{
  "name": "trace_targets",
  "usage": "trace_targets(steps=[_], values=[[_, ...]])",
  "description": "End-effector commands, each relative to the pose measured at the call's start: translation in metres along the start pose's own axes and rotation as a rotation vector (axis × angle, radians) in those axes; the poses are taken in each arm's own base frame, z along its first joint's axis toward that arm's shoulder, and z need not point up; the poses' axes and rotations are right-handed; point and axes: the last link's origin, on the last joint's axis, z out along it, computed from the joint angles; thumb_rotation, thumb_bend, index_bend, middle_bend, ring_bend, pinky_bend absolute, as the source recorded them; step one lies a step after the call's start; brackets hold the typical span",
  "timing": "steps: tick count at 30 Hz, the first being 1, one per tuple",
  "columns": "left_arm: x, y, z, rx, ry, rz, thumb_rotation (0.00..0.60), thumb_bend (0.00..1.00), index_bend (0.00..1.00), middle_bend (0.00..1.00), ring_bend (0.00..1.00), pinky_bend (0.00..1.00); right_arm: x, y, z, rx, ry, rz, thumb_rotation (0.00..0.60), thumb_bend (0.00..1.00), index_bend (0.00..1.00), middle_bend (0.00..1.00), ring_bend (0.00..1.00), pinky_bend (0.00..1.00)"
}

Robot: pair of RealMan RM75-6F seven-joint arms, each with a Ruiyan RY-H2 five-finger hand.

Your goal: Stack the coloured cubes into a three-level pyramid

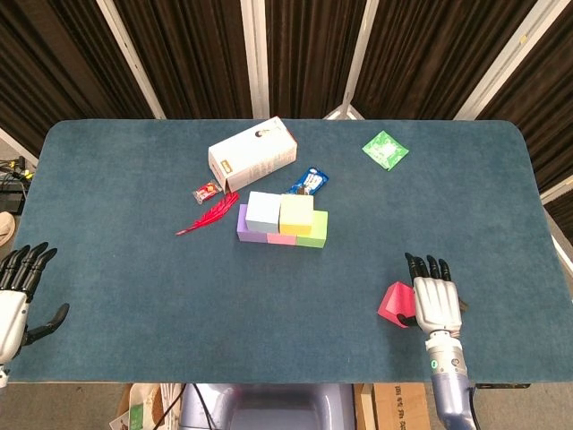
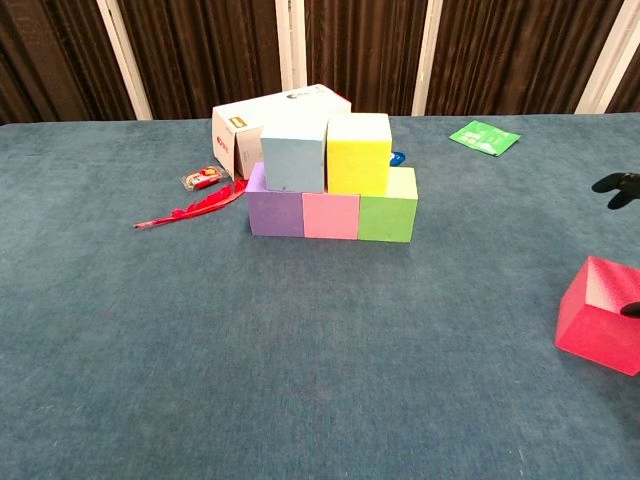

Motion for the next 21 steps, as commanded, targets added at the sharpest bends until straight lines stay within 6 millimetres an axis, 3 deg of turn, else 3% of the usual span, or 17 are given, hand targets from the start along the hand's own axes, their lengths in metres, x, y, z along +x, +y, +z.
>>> trace_targets(steps=[1, 21], values=[[-0.002, 0.0, 0.002, 0.002, 0.001, 0.0, 0.6, 0.39, 0.1, 0.05, 0.0, 0.0, -0.001, 0.0, 0.0, -0.014, -0.013, -0.004, 0.6, 0.09, 0.1, 0.18, 0.0, 0.0], [-0.005, -0.01, 0.011, 0.066, 0.029, 0.023, 0.6, 0.4, 0.11, 0.05, 0.0, 0.0, 0.016, -0.02, -0.011, -0.011, 0.027, 0.01, 0.6, 0.09, 0.1, 0.18, 0.0, 0.0]])
